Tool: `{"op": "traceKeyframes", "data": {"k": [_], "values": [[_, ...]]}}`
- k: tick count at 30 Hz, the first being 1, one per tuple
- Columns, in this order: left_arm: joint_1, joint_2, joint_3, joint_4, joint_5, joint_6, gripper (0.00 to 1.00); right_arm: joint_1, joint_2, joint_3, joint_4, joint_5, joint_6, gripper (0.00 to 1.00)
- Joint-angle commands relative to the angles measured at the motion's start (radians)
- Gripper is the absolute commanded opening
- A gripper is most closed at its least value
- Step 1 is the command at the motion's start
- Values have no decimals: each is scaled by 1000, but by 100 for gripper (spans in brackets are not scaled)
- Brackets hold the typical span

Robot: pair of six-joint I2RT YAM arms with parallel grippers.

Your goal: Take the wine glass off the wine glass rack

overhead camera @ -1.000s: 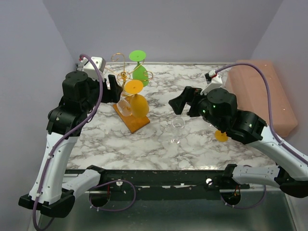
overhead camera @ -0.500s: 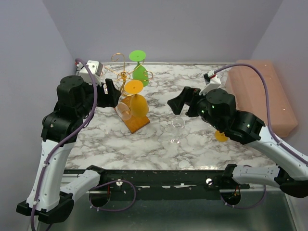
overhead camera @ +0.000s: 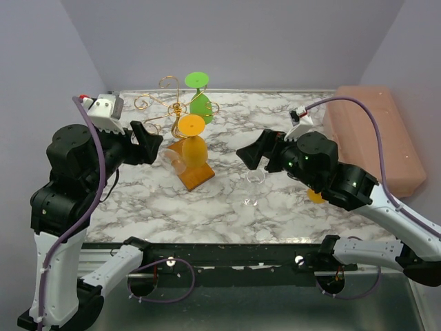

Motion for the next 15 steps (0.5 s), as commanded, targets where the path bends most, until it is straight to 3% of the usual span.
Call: {"op": "traceKeyframes", "data": {"k": [1, 15], "values": [[-4, -21, 40, -52, -8, -26, 41, 5, -20, -31, 52, -50, 30, 100], [-4, -70, 85, -83, 102, -90, 40, 6, -149, -250, 344, -148, 177, 100]]}}
